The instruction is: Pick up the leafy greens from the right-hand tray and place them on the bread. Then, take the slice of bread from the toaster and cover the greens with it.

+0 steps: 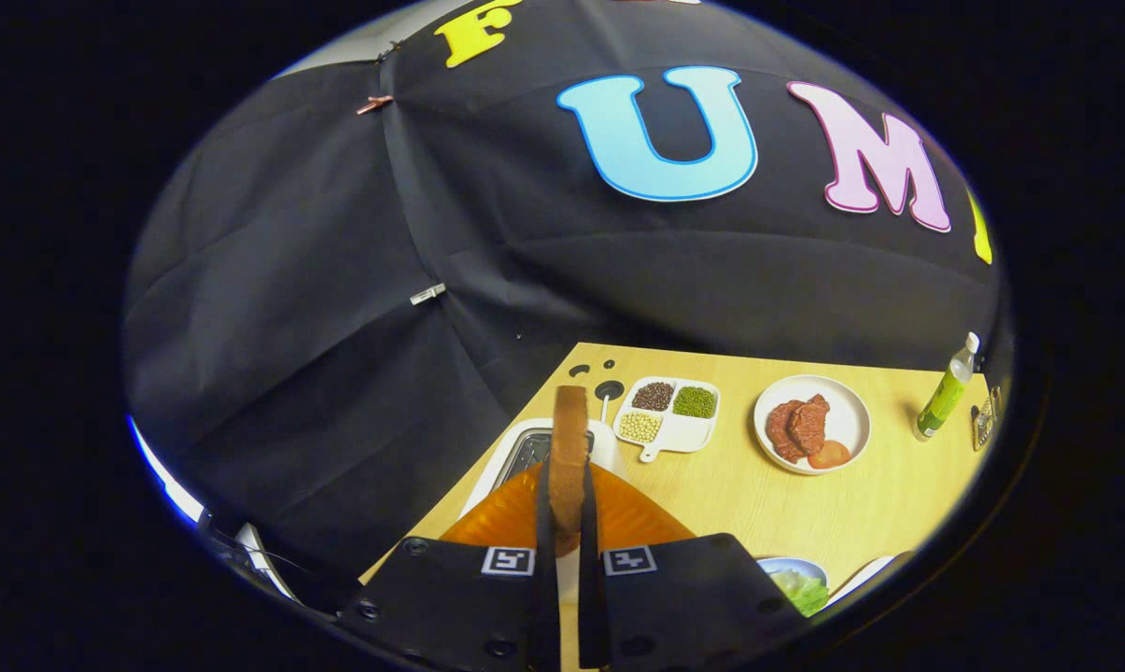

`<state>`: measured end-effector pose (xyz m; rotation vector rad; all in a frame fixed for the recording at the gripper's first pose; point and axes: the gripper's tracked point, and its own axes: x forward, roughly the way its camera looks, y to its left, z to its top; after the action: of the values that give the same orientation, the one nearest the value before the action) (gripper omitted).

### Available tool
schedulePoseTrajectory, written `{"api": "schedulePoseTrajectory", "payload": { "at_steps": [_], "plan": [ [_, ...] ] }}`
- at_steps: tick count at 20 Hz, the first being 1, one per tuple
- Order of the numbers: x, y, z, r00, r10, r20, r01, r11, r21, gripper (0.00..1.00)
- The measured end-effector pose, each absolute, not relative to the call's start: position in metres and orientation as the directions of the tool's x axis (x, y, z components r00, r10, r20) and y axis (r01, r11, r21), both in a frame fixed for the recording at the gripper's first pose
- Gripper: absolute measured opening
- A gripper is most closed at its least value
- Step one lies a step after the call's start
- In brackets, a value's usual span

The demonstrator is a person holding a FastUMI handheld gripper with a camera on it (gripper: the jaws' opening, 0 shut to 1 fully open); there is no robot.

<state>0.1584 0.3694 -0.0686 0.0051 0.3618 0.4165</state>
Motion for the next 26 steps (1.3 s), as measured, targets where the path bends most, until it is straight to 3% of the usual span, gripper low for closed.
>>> {"api": "schedulePoseTrajectory", "payload": {
  "at_steps": [12,16,26],
  "plan": [
    [0.128,0.229,-0.141,0.851,0.261,-0.456,-0.2,0.963,0.178,0.12],
    [0.114,0.206,-0.177,0.819,0.266,-0.509,-0.139,0.952,0.274,0.12],
    [0.11,0.158,-0.214,0.817,0.198,-0.542,-0.061,0.964,0.26,0.12]
  ]
}}
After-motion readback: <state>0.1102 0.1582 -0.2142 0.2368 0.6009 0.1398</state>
